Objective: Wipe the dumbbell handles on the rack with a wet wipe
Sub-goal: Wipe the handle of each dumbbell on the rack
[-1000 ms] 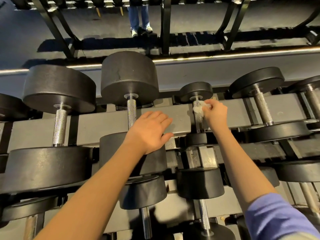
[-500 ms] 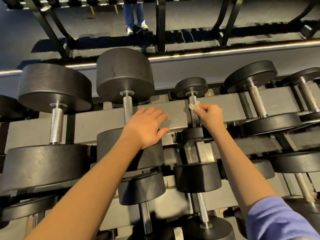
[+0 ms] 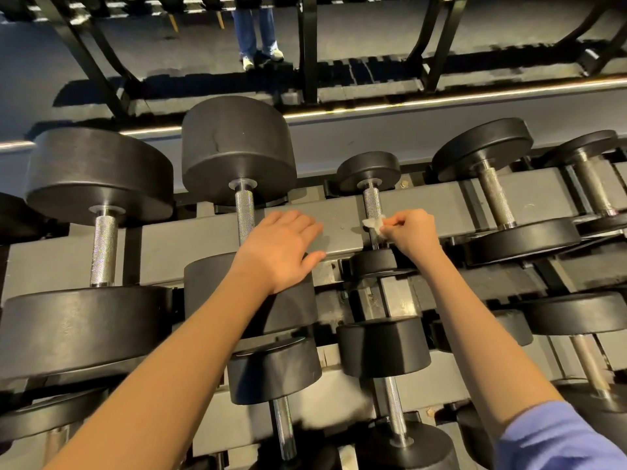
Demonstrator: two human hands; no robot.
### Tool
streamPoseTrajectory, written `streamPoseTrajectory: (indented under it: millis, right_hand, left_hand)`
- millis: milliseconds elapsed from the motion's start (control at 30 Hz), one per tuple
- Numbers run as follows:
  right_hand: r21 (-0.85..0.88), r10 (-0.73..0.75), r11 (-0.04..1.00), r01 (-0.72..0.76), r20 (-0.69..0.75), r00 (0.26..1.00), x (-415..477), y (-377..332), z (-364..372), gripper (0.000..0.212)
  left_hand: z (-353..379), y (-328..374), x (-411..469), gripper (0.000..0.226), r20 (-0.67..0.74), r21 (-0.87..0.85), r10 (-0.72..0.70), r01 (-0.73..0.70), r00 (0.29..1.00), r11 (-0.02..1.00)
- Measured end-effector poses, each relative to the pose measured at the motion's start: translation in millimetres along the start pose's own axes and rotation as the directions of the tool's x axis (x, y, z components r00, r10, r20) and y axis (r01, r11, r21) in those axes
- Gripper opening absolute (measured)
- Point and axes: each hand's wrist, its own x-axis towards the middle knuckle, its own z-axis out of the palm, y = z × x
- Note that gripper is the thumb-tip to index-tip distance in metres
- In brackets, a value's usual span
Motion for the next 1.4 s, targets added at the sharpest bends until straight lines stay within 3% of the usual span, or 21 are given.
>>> streamPoseTrajectory:
  millis: [167, 267, 400, 533, 733, 900, 1033, 1233, 1400]
  right_hand:
    - [0.169, -0.017, 0.984, 0.051, -0.198, 0.98, 19, -17, 6, 0.018]
    - [0.21, 0.004, 0.977, 0.043, -0.22, 0.976, 29, -25, 15, 0.02]
    - [0.093, 0.028, 0.996, -0.015, -0.135, 0.99, 24, -17, 8, 0.019]
    - [-0.113, 0.025, 0.993, -0.016, 0.072, 0.997, 11, -11, -6, 0.012]
    - [0.003, -0.144, 0.989, 0.147, -0.179, 0.973, 31, -42, 10, 0.024]
    - [-0.211, -0.153, 0.97, 0.124, -0.127, 0.98, 37, -40, 28, 0.019]
    - [-0.344, -0.015, 0.939, -0.01, -0.07, 0.997, 23, -25, 22, 0.024]
    - [-0.159, -0.225, 0.967, 0.202, -0.151, 0.963, 37, -36, 22, 0.026]
    - [-0.284, -0.106, 0.956, 0.072, -0.103, 0.989, 23, -28, 28, 0.023]
  left_hand:
    - [0, -1, 0, 0.058, 0.005, 0.0, -0.004, 0.004, 1.0, 1.0]
    - [1, -1, 0, 0.057, -0.001, 0.0, 0.0, 0.0, 1.0, 1.0]
    - [2, -1, 0, 0.057, -0.014, -0.005, 0.007, -0.007, 1.0, 1.0]
    - [1, -1, 0, 0.057, 0.004, -0.011, 0.006, -0.006, 1.0, 1.0]
    - [1, -2, -1, 0.064, 0.0, -0.002, -0.007, 0.007, 1.0, 1.0]
    - [2, -2, 0, 0.08, -0.013, 0.004, -0.006, 0.006, 1.0, 1.0]
    - [2, -2, 0, 0.079, -0.027, -0.005, -0.01, 0.01, 1.0, 1.0]
    - [1, -1, -1, 0.08, -0.022, -0.028, -0.012, 0.012, 1.0, 1.0]
    - [1, -1, 0, 0.078, -0.029, -0.037, -0.016, 0.015, 0.999, 0.999]
